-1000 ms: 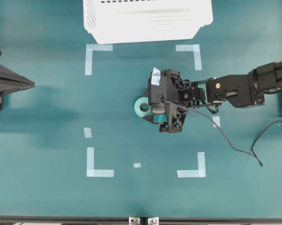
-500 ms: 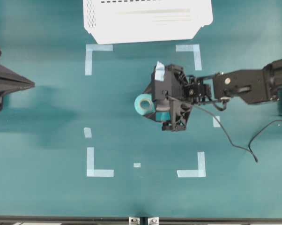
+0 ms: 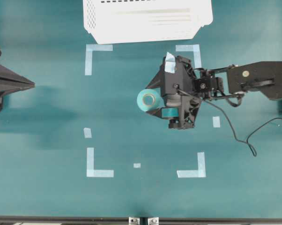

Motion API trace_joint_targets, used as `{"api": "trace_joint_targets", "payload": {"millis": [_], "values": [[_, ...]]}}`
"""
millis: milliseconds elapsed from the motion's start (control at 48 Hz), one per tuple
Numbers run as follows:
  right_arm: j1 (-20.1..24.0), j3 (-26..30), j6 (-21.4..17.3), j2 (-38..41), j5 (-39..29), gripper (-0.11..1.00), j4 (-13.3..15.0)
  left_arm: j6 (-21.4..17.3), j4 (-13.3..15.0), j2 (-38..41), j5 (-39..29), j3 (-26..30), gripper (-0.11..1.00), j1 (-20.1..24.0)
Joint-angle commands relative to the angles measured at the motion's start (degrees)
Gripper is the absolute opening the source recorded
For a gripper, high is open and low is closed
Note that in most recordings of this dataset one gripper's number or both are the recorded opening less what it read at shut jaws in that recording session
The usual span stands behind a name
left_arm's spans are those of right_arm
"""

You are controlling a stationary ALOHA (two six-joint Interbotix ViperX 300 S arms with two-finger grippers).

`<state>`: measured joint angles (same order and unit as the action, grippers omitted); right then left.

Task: Put the tape in the middle into the white basket.
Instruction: 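Lift the tape roll and carry it toward the white basket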

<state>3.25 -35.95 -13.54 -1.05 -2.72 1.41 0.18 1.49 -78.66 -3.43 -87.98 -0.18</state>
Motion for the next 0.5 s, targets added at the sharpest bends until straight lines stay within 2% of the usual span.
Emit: {"api": "trace_joint_targets", "payload": {"millis": [0,479], "values": [[-0.18,1.05,0.0,-3.25,-0.35,0.68,0.7,-0.09,0.09,0.44,0.53,0.7,-0.11,-0.09],[-1.49,1.05,0.0,-7.82,-3.43,0.68,1.41,0.0,0.09,0.44,0.53,0.7,-0.11,-0.09]]}}
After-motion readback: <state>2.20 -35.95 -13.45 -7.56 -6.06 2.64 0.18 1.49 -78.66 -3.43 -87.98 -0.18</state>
